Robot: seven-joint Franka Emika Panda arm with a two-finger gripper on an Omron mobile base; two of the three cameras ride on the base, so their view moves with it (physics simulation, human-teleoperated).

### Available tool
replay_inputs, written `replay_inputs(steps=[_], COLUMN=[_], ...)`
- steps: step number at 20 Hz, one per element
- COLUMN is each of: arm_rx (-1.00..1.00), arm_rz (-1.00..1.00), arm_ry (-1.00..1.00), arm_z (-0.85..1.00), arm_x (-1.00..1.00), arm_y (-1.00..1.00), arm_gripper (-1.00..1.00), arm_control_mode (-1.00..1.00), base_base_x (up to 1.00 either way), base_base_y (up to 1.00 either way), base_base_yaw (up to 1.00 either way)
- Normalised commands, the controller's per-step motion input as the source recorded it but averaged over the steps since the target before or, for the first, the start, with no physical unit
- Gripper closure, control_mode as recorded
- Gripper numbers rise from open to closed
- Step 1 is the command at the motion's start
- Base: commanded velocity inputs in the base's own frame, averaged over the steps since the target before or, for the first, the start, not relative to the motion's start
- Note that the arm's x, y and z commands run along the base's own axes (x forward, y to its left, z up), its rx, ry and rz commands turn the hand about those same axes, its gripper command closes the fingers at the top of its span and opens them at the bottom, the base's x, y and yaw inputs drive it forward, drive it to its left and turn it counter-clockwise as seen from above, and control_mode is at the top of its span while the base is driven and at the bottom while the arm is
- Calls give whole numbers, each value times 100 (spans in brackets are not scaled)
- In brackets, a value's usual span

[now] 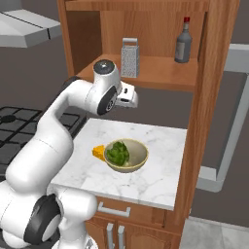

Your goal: Pick the cheese from the fridge and the cheese grater from the cabinet and place them next to the salad bowl.

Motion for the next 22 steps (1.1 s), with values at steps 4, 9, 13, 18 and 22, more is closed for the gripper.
replay_inputs(steps=[4, 9, 13, 18, 22], arm_rx=[0, 0, 0, 0, 0], arm_rz=[-13, -6, 0, 0, 0], arm_ry=[-32, -21, -7, 2, 21], arm_z=[47, 51, 56, 53, 52], arm_x=[-7, -1, 0, 0, 2], arm_y=[-13, -11, -6, -12, -9], arm_gripper=[-100, -100, -100, -100, -100], arm_control_mode=[-100, -100, -100, -100, -100], base_base_x=[0, 0, 0, 0, 0], base_base_y=[0, 0, 0, 0, 0], base_base_yaw=[0, 0, 0, 0, 0])
